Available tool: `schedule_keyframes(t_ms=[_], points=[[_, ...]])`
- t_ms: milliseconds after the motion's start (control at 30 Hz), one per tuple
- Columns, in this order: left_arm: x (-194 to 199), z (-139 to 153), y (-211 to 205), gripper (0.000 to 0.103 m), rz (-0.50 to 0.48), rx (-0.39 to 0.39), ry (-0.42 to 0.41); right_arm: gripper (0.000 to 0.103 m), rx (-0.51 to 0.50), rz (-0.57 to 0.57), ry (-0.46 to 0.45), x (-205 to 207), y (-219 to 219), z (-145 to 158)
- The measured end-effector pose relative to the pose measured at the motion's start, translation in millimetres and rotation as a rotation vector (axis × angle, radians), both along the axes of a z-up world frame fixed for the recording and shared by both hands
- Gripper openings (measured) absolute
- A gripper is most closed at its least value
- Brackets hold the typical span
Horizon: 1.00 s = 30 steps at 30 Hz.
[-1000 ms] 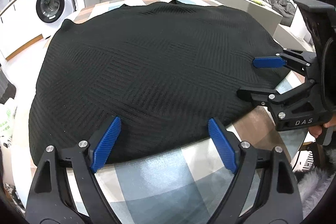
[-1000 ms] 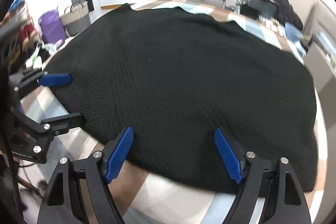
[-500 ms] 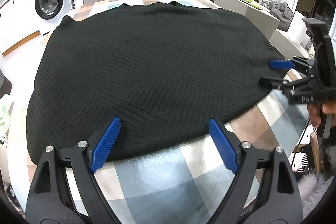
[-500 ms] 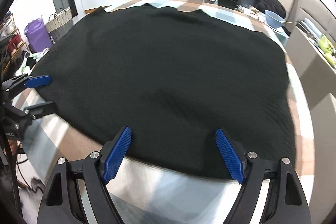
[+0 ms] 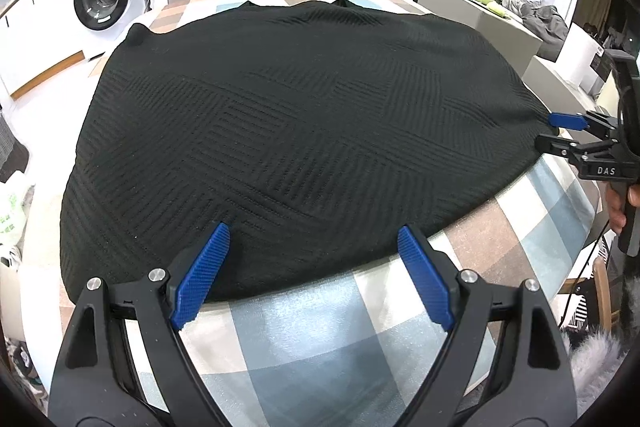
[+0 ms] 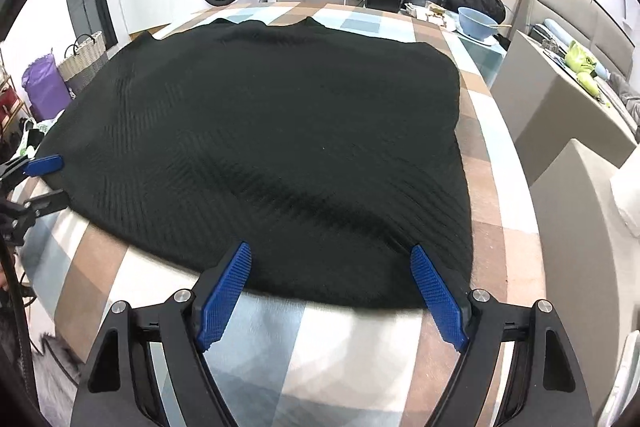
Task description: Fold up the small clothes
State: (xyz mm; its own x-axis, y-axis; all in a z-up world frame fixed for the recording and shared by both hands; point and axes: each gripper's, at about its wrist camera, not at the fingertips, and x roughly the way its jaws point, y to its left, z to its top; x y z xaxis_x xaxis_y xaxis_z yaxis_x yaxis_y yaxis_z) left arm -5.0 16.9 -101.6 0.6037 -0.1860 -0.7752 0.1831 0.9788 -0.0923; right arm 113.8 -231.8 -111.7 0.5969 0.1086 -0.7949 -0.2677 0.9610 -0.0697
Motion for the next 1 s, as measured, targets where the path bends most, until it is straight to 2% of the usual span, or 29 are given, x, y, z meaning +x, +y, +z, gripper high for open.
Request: schedule_keyframes(t_ms=[133, 300, 433, 633, 900, 1000], points=[[-0.1, 0.4, -0.3, 0.085, 0.0, 0.002, 0.001, 0.084, 0.012, -0.044, -0.011, -7.2, -14.5, 5.1], [0.6, 0.5, 1.2, 0.085, 0.008, -0.012, 0.002, 0.084, 0.145, -0.161, 0.038, -7.0, -49.6, 4.0], [1.8, 1.4, 3.4, 0.085, 0.018, -0.025, 0.006, 0.084, 0.186, -0.217, 0.03, -8.7, -63.6, 9.6], [4.2, 3.9, 15.2, 0.085, 0.054, -0.042, 0.012, 0.085, 0.271, -0.223, 0.038, -13.2, -71.0, 13.8], [12.3, 4.8, 45.5, 0.085, 0.159, -0.132, 0.016, 0.085, 0.464, -0.183, 0.115, -15.0, -74.5, 4.7], [14.3, 4.9, 45.2, 0.085, 0.163, -0.124, 0.017, 0.082, 0.556, -0.172, 0.15, -10.4, -72.9, -3.1]])
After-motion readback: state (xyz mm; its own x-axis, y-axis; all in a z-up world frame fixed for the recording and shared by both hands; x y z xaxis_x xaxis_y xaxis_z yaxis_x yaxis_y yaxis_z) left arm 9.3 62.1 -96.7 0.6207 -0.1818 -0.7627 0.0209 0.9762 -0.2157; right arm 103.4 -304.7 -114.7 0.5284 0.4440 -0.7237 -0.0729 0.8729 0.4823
